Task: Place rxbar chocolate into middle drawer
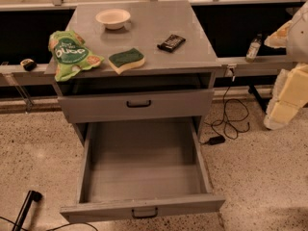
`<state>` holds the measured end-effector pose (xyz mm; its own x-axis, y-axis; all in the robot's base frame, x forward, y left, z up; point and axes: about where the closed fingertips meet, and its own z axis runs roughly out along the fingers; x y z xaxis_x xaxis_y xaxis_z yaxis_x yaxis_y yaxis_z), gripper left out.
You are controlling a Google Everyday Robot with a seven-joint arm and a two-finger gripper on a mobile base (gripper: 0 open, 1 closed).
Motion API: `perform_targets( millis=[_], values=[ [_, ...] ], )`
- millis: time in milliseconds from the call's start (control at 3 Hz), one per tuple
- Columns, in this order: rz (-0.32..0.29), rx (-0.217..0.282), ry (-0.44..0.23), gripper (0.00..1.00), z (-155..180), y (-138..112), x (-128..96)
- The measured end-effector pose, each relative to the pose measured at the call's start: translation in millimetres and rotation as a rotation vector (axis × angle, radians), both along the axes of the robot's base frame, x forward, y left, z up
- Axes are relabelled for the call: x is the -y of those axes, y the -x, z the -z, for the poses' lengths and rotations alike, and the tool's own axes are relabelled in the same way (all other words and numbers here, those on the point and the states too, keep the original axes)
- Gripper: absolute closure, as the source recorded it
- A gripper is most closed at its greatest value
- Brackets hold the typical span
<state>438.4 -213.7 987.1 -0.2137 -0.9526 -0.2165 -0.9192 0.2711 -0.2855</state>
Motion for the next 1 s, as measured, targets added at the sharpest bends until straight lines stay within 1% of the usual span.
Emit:
perform_targets(
  millis=[333, 667, 1000],
  values=[
    [0.000, 0.000, 0.000, 0.00, 0.0, 0.0, 0.0],
    [-0.055, -0.010, -0.021, 0.00, 4.4, -11.9, -21.5],
    [-0.109, -0.017, -0.069, 0.00, 11.8, -66.4, -55.6]
  ],
)
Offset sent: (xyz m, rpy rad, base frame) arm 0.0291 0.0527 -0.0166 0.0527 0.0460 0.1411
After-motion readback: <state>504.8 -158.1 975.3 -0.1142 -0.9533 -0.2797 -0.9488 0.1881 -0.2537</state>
